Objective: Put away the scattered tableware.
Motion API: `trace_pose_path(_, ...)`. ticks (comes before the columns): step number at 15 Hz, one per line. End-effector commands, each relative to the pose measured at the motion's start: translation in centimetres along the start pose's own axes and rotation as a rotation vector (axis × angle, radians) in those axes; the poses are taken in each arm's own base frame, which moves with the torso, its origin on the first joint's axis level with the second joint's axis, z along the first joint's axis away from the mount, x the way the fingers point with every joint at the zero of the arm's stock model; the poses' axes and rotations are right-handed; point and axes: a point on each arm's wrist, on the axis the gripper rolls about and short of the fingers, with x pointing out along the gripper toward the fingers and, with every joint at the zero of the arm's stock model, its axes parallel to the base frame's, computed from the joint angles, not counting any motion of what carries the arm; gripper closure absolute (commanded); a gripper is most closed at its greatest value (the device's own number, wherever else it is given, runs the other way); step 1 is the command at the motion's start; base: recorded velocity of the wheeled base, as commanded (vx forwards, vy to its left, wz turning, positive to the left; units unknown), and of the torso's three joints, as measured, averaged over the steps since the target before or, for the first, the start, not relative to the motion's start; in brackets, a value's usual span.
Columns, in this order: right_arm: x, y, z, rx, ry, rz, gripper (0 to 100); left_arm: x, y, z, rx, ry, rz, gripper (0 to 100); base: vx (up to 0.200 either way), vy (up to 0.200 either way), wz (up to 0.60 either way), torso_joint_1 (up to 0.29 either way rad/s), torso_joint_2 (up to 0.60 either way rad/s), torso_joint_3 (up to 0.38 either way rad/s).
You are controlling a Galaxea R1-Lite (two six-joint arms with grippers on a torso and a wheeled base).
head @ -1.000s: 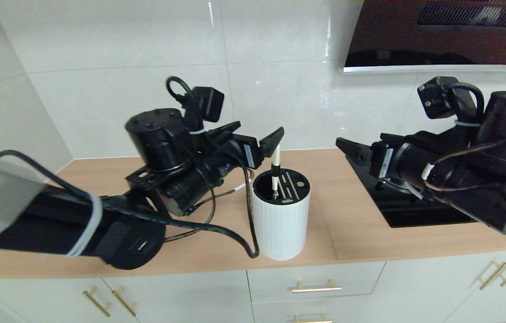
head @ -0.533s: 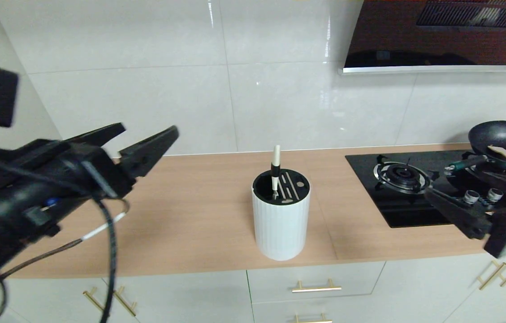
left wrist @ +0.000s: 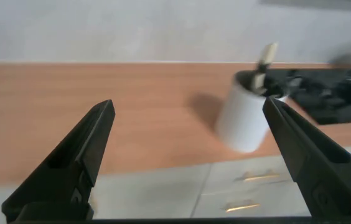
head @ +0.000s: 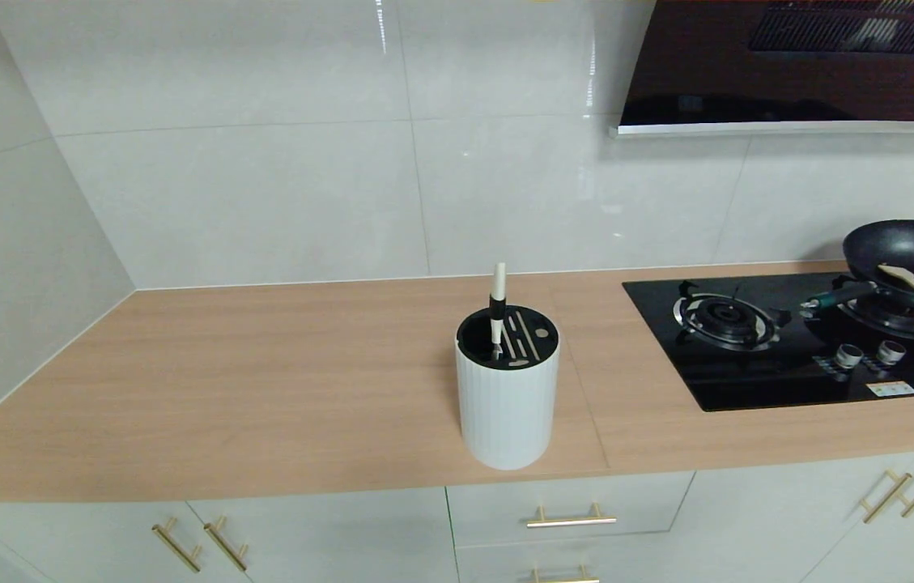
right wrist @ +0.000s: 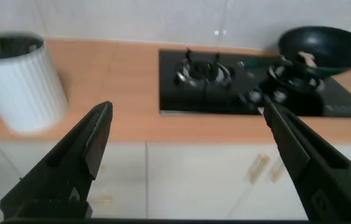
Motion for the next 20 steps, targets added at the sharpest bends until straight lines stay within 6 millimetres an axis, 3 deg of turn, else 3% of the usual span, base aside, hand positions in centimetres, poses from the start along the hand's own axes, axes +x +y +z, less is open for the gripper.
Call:
trace_pose_path(1, -3.7, -0.7, -0.5, 0.018, -0.13, -0.071, 0, -4.2, 0.5, -1.5, -0.008, -0.136, 0.058, 0, 0.0, 0.0, 0.0, 0.0, 0.0, 0.0)
trace_pose_path(3, -3.3, -0.1, -1.4, -0.009, -0.102, -0.157, 0, -5.4, 0.5, -2.6, 0.015, -0.164, 0.117, 0, 0.0, 0.0, 0.0, 0.0, 0.0, 0.0)
trace_pose_path(6, -3.8, 0.7, -3.6, -0.021, -0.14, -0.214, 0, -5.3, 0.3, -3.2, 0.022, -0.17, 0.284, 0, 0.0, 0.0, 0.0, 0.0, 0.0, 0.0)
trace_pose_path(7, -3.3, 0.7, -4.6, -0.009, -0.123, -0.237, 0, -5.8, -0.1, -4.5, 0.06, -0.197, 0.347, 0, 0.0, 0.0, 0.0, 0.0, 0.0, 0.0)
trace_pose_path(10, -2.2, 0.9, -6.2, 0.051, -0.181, -0.256, 0, -4.8, 0.4, -7.3, 0.081, -0.128, 0.325, 0, 0.0, 0.0, 0.0, 0.0, 0.0, 0.0)
trace_pose_path(12, -1.8, 1.2, -7.5, 0.084, -0.124, -0.187, 0, -2.8, 1.3, -12.0, 0.189, -0.01, 0.32, 0, 0.0, 0.0, 0.0, 0.0, 0.0, 0.0)
trace_pose_path(15, -1.7, 1.4, -8.4, 0.113, -0.039, -0.142, 0, -2.7, 1.1, -12.6, 0.179, 0.035, 0.179, 0, 0.0, 0.0, 0.0, 0.0, 0.0, 0.0)
trace_pose_path(20, -1.7, 1.9, -9.1, 0.114, 0.02, 0.041, 0, -2.7, 1.1, -12.7, 0.154, 0.046, 0.157, 0, 0.0, 0.0, 0.0, 0.0, 0.0, 0.0)
